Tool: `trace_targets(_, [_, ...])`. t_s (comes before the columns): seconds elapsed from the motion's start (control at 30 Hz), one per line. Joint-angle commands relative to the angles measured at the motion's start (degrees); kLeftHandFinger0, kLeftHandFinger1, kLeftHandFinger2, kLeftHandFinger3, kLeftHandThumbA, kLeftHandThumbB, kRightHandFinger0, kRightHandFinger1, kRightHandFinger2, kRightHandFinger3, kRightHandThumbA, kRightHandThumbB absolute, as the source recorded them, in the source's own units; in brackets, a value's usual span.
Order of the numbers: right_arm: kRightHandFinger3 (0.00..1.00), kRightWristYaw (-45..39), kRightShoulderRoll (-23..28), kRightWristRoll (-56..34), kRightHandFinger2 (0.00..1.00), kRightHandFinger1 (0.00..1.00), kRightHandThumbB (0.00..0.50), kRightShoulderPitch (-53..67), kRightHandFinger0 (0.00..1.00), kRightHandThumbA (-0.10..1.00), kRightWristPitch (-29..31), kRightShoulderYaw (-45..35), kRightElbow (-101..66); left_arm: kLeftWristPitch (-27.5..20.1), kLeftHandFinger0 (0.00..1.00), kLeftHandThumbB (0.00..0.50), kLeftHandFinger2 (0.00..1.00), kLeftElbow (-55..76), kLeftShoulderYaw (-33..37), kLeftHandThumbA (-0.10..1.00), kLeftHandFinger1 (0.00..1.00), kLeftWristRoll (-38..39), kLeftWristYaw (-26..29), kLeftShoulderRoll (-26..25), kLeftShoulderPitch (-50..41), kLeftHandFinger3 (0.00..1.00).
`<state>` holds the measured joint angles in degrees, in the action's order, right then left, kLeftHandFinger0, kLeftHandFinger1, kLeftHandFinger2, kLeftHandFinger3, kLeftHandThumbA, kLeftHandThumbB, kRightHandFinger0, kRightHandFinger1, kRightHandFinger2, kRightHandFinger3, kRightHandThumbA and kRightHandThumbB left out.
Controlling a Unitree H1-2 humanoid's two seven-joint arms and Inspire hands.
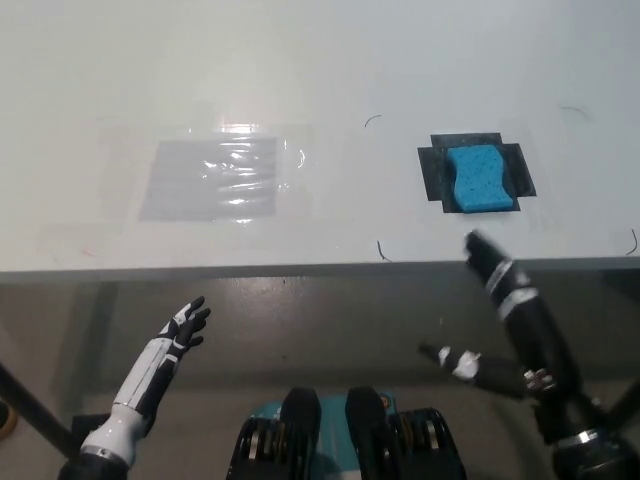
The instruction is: A soft sponge is kept on the balc marked spot on the table infront of the robot and it uses its right hand fist to press down on it and drrags it across the table in a back and forth manner twice to clean it
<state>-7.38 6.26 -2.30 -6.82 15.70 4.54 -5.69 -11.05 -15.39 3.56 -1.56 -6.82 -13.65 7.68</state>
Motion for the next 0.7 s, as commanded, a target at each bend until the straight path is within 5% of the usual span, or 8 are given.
trace_targets(0.0, [1.0, 0.35, 1.74, -7.64, 1.0, 1.0, 0.356, -6.33, 1.0, 1.0, -0.82, -3.75, -11.24, -1.95, 1.0, 0.487, 1.0, 1.53, -0.52, 1.0, 1.0, 1.58, -1.56, -0.18, 0.53, 1.0])
trace_targets(0.4, [1.0, 3.66, 6.87, -12.14, 1.0, 1.0, 0.464, -31.97, 1.0, 1.0, -14.61, -11.58, -17.25, -3.13, 1.0, 0.5, 1.0, 0.22, -0.51, 1.0, 1.0, 1.57, -2.46, -0.25, 0.92, 1.0])
trace_targets(0.67, [1.0, 3.28, 6.99, -13.45, 1.0, 1.0, 0.442, -46.75, 1.0, 1.0, -17.26, -13.92, -0.93, -3.82, 1.0, 0.5, 1.0, 0.15, -0.78, 1.0, 1.0, 1.49, -2.29, -0.1, 0.98, 1.0])
